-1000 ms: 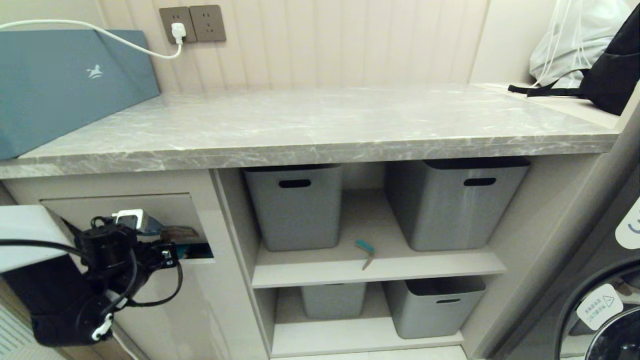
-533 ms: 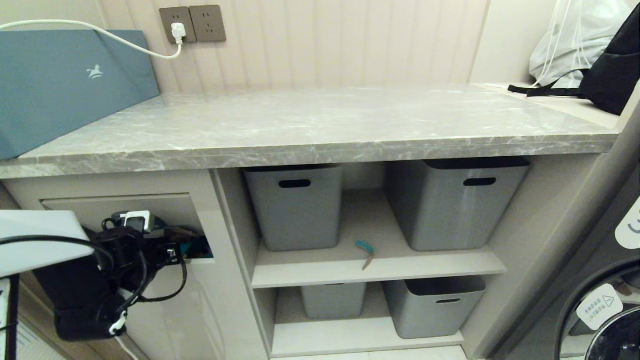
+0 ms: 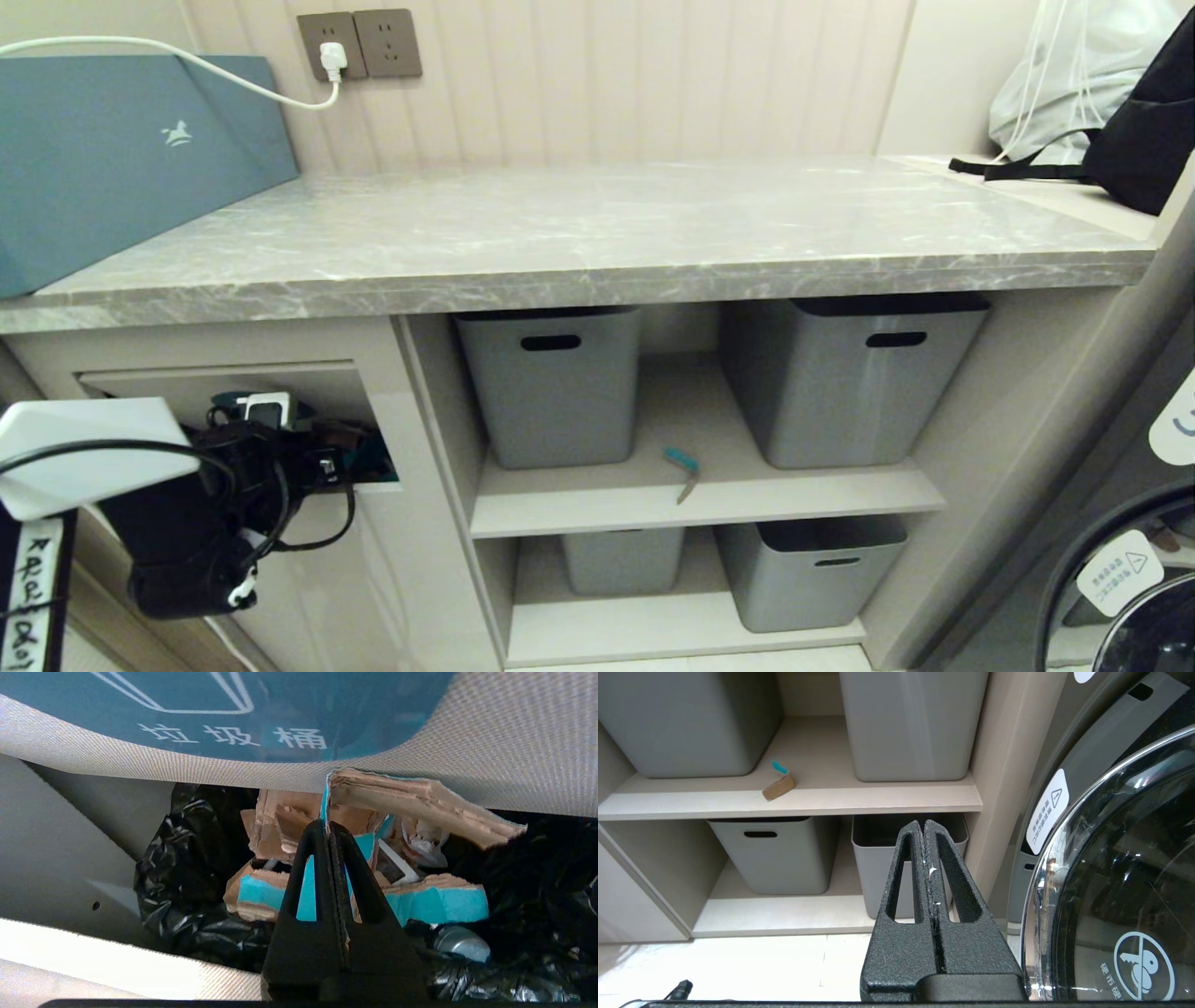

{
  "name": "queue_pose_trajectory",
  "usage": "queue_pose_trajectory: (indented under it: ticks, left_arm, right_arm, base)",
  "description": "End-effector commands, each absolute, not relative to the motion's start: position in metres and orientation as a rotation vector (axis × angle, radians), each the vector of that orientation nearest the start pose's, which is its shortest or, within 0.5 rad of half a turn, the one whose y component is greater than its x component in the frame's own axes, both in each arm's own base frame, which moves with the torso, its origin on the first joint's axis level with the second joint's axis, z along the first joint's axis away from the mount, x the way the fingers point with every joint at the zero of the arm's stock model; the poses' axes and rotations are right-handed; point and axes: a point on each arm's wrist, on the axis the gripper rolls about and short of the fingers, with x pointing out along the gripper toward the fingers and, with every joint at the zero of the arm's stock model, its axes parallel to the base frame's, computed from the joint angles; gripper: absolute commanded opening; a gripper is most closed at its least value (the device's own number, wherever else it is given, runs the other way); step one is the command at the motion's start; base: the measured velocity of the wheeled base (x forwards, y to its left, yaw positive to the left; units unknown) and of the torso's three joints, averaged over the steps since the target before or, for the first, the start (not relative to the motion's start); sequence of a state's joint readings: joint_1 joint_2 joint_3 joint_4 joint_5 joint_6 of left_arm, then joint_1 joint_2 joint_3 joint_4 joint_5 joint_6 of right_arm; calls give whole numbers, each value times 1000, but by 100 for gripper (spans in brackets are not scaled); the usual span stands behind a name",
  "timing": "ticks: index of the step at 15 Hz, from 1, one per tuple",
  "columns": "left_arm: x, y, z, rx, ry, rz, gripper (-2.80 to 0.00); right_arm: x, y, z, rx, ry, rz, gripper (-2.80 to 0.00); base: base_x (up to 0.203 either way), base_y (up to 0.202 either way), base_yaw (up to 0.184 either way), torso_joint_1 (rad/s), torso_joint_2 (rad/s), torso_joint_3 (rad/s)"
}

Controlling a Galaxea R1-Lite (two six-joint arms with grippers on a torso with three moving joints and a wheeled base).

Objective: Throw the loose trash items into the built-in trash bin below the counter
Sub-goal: Put the garbage in the trash can

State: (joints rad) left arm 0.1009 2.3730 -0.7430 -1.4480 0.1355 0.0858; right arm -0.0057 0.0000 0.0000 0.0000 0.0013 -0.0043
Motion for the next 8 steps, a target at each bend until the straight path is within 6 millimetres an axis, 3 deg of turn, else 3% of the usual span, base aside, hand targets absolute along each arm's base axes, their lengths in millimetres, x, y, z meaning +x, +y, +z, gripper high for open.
queue_pose_trajectory:
  ticks: [1, 4, 5, 8]
  left_arm:
    - [382, 42, 10, 88, 182, 230, -280]
    - [385, 43, 10, 94, 177, 231, -280]
    - [384, 43, 10, 96, 179, 231, 0]
    - [382, 43, 11, 112, 183, 231, 0]
  right_arm:
    - [-23, 0, 75, -5, 0, -3, -280]
    - [-23, 0, 75, -5, 0, -5, -280]
    - [-23, 0, 75, -5, 0, -5, -280]
    - [-23, 0, 75, -5, 0, -5, -280]
  base:
    - [0, 0, 0, 0, 0, 0]
    - [0, 0, 0, 0, 0, 0]
    - [0, 0, 0, 0, 0, 0]
    - [0, 0, 0, 0, 0, 0]
